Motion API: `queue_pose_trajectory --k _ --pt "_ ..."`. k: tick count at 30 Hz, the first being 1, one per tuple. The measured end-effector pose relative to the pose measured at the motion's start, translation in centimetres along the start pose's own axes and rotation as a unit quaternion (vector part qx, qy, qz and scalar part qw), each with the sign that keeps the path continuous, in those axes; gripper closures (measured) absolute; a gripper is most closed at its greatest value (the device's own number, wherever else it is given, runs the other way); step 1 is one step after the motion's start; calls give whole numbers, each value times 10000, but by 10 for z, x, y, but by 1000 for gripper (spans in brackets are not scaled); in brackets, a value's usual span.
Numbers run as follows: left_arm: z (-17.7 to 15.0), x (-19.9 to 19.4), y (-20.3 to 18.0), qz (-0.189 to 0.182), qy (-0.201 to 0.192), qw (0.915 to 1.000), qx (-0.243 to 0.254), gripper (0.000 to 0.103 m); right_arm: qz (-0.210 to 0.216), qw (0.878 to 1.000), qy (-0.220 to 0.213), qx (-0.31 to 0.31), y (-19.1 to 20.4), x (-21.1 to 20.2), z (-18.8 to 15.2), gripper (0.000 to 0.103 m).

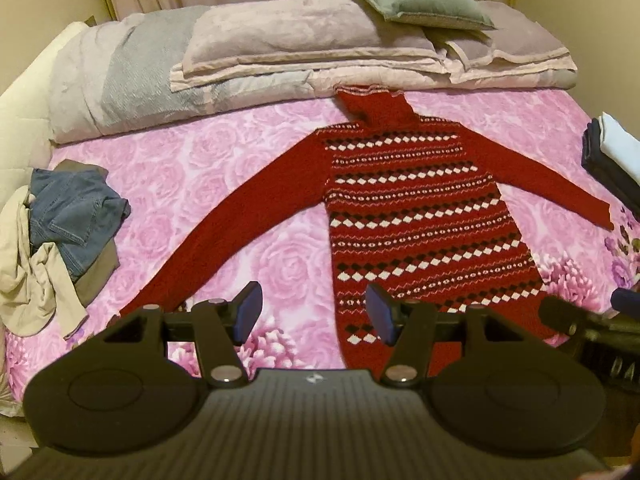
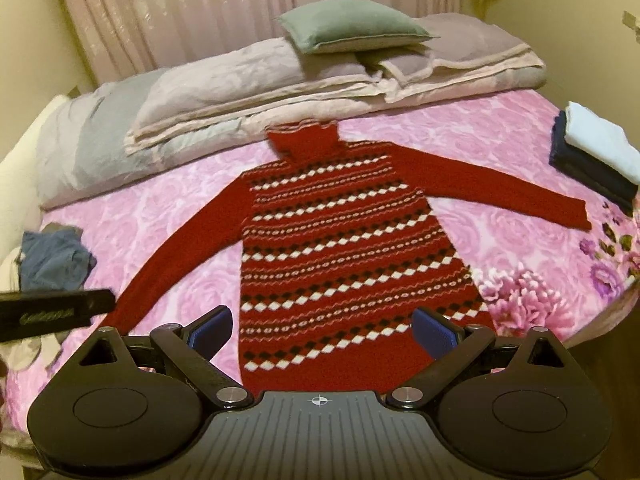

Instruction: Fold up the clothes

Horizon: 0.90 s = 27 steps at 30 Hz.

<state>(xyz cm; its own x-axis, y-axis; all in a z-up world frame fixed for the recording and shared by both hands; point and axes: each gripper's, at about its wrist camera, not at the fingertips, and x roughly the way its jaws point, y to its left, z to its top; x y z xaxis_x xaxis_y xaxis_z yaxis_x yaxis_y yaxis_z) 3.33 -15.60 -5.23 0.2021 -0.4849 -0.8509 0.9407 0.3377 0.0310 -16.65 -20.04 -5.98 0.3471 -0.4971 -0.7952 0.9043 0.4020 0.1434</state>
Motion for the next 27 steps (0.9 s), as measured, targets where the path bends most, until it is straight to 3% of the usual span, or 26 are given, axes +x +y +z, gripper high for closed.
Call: queue_pose_trajectory --k 8,16,27 --pt "-4 -18 -8 54 -98 9999 -39 50 -23 9998 -112 -160 -9 -5 20 4" --pt "1 -7 -24 191 -12 9993 -317 50 23 9991 163 -385 -40 8 23 4" --pt "45 29 -88 634 161 9915 -1122 50 401 9903 571 -1206 -113 56 88 4"
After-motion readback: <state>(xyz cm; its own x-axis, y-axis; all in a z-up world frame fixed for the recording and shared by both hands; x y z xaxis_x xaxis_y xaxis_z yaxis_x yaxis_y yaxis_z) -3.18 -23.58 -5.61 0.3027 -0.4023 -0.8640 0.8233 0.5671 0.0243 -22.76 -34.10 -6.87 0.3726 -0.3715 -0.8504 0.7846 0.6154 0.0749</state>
